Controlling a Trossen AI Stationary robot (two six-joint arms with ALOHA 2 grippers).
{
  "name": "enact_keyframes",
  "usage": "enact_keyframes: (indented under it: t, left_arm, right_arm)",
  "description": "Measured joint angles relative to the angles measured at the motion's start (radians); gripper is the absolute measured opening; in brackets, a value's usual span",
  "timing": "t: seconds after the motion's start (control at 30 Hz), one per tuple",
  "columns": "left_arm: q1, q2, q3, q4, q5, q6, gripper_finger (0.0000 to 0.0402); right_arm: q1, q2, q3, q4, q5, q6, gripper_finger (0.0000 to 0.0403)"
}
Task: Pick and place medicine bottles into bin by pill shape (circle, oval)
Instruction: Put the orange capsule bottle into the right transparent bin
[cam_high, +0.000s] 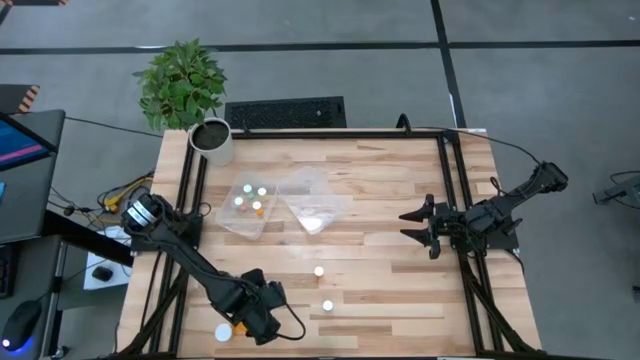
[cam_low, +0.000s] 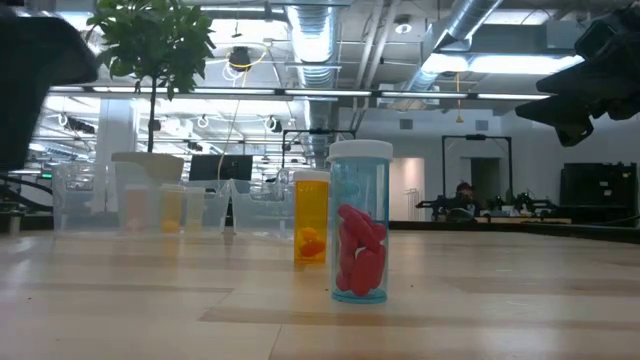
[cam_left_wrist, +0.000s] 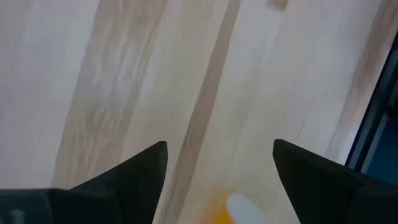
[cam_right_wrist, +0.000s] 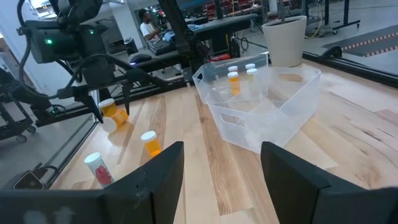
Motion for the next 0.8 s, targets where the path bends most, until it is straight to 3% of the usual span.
enact_keyframes:
  t: [0.2, 0.4, 0.57, 0.8]
  left_arm:
    - [-0.016, 0.000, 0.000, -0.018, 0.156, -0.043, 0.0284]
    - [-0.079, 0.000, 0.003, -0.009, 0.239, -0.112, 0.0284]
    - [-0.130, 0.000, 0.004, -0.017, 0.224, -0.176, 0.0284]
    - [-0.150, 0.001, 0.000, -0.079, 0.089, -0.097, 0.0284]
  right_arm:
    - [0.000, 0.000, 0.000, 0.000, 0.001, -0.001, 0.0226]
    - [0.000, 0.000, 0.000, 0.000, 0.001, -0.003, 0.0226]
    - [0.000, 0.000, 0.000, 0.000, 0.001, -0.010, 0.0226]
    - [0.000, 0.000, 0.000, 0.000, 0.001, -0.010, 0.0226]
